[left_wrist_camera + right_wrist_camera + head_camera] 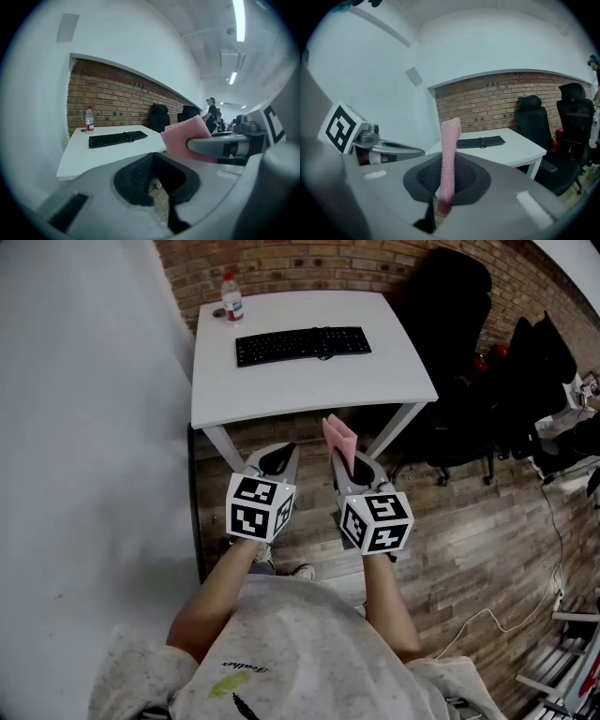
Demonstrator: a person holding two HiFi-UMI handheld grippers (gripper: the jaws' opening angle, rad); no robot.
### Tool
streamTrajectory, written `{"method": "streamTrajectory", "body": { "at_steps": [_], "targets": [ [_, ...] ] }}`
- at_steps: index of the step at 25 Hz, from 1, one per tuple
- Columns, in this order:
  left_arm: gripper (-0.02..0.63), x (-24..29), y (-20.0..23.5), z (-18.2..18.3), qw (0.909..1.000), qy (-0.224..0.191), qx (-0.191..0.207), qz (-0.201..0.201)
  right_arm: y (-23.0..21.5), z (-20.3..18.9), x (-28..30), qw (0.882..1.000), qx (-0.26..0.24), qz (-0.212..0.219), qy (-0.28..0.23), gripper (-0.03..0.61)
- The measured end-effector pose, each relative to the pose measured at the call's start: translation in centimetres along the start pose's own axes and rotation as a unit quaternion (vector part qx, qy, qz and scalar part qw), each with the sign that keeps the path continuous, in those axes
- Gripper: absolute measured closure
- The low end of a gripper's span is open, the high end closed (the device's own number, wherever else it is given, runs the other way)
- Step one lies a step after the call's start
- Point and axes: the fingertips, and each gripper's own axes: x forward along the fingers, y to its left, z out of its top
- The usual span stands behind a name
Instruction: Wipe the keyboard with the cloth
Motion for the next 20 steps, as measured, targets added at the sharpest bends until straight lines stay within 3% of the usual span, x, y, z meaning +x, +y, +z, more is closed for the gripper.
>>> {"method": "streamTrajectory", "body": {
  "at_steps": [10,20],
  "targets": [
    [0.618,0.7,1.1,-0.4,1.0000,0.004,-0.006,0.005,0.4,-0.8,1.2,1.000,0.003,0.016,0.002,0.554],
    [0.618,5.8,6.0,1.2,0.9997,0.006,-0.022,-0.005,-1.1,0.4,7.7,1.000,-0.001,0.018,0.019,0.554]
  ]
}}
